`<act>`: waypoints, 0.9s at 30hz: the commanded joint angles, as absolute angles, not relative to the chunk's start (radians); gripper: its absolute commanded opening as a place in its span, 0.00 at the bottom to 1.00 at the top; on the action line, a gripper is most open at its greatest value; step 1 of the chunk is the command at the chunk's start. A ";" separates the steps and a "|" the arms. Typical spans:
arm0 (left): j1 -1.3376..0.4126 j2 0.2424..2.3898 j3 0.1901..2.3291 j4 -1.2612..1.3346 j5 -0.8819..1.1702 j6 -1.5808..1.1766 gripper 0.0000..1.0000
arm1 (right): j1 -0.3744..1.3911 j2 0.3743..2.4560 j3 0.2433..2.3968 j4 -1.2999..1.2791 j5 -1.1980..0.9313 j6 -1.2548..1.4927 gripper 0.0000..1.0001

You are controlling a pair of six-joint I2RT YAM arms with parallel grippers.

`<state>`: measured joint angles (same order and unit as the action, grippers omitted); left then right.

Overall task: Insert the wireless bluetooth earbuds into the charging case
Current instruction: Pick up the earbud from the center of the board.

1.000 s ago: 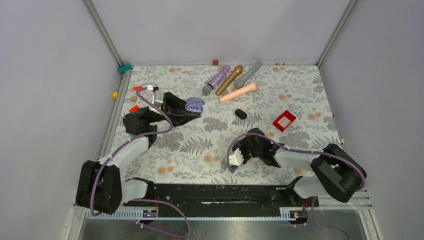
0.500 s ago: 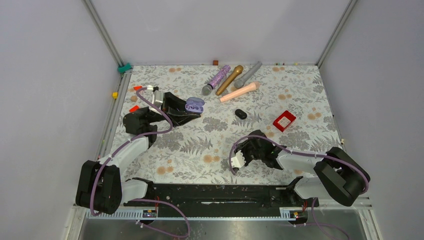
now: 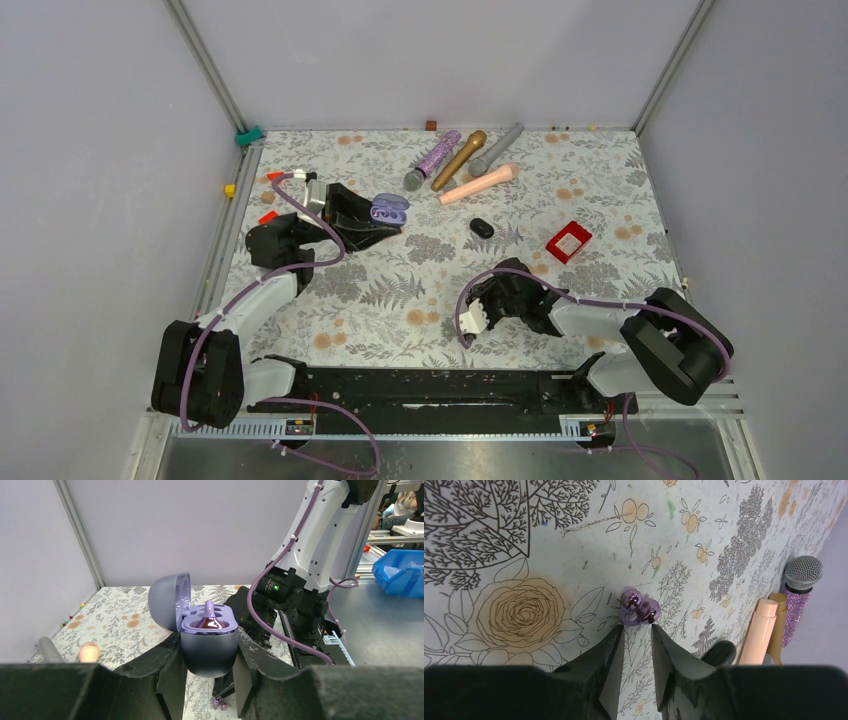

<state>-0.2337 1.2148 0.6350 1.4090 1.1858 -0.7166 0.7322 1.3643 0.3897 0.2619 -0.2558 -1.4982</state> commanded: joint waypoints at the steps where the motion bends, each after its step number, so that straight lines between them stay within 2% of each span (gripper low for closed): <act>1: -0.228 1.220 0.676 1.466 1.192 -0.726 0.14 | 0.735 1.365 0.379 0.210 -0.285 -1.514 0.35; 23: -0.229 1.224 0.678 1.466 1.191 -0.727 0.14 | 0.751 1.340 0.375 0.164 -0.327 -1.533 0.33; 27: -0.229 1.217 0.674 1.466 1.194 -0.725 0.14 | 0.760 1.306 0.371 0.165 -0.336 -1.481 0.39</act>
<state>-0.2337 1.2213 0.6395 1.4090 1.1862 -0.7200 0.7414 1.3403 0.3874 0.2211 -0.2970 -1.5284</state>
